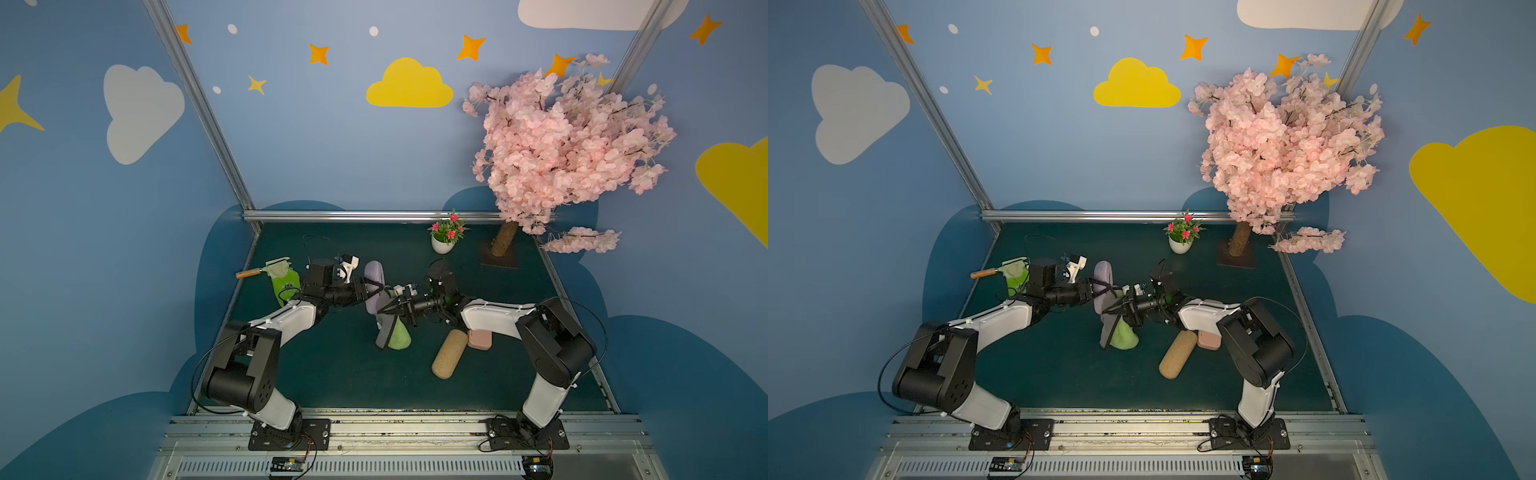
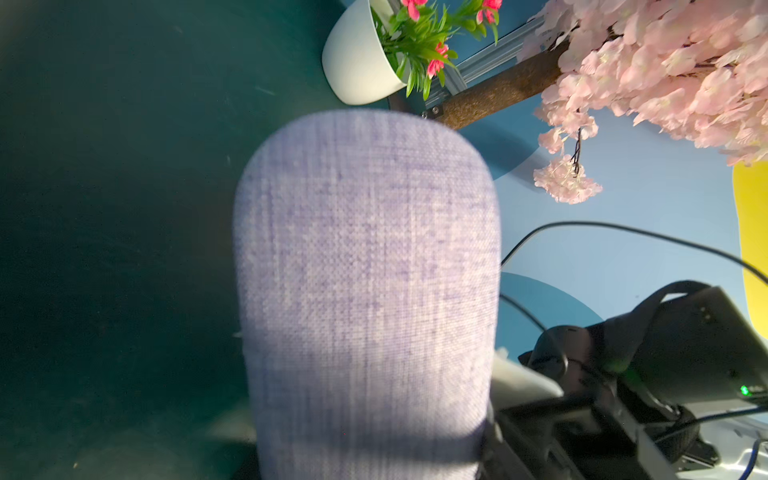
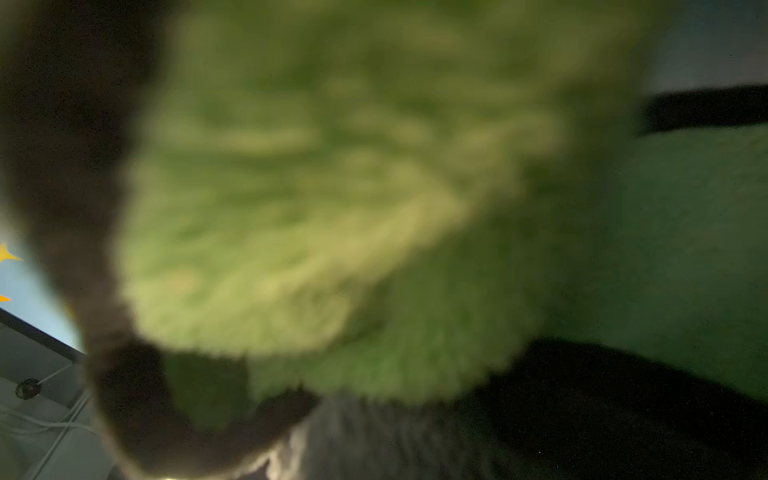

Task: Wipe the eyeglass case
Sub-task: Wipe the dirt from the eyeglass case, then place the eyeglass case at the center of the board.

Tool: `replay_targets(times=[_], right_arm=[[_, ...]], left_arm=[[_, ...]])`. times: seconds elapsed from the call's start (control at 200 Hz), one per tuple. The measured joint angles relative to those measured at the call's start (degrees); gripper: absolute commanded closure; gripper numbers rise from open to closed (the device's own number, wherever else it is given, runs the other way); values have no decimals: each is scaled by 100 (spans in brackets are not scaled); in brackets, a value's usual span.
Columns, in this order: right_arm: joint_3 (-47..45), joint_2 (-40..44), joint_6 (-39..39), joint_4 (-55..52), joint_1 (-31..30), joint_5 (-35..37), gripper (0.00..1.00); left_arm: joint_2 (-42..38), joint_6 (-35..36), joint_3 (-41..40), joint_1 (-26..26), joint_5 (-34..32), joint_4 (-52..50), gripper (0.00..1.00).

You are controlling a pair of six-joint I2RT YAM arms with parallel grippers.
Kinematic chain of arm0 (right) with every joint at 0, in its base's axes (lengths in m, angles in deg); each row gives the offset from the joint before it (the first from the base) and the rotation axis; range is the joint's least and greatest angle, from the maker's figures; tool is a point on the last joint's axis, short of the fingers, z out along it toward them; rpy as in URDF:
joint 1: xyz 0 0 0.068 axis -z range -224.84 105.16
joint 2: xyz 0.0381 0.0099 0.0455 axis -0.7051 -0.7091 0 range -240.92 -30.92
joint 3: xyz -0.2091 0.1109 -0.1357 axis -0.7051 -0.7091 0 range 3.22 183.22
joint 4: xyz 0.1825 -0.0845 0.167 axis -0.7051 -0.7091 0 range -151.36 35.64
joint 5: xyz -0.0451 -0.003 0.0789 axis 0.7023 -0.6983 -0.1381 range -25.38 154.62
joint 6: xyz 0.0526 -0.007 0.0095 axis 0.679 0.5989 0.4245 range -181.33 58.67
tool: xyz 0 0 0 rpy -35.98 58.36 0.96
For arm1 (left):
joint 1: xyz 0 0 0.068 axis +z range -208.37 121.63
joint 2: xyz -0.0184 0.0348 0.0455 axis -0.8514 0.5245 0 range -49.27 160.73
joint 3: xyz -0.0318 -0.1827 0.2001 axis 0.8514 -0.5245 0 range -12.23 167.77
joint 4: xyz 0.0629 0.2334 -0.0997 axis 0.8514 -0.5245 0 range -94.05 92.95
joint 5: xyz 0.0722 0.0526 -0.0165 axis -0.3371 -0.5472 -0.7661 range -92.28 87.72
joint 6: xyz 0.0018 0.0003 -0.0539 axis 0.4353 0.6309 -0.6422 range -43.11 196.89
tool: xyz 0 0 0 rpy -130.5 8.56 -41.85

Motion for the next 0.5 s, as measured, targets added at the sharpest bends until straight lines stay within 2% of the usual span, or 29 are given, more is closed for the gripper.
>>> replay_targets(times=[0.065,0.13,0.2,0.285,0.395,0.5], right_arm=[[315,81,-619,-960,190,-109,100],[1220,98,-1849,-2837,474,168,100],[2608,50,-3307,-4843,734,1060,100],[3703,146,-4640,-6216,868,2188,100],[3965,402,-5670,-7401,807,3254,100],[3932,352,-6223,-8271,686,4238,100]], left_arm=[[-26,214,144,-26,-83,-313,83],[-122,608,313,-107,-304,-896,80],[-302,1008,378,-238,-616,-1521,78],[-498,1355,343,-407,-1045,-2175,75],[-483,1585,313,-656,-1650,-2769,70],[-184,1757,435,-953,-2299,-3235,67]])
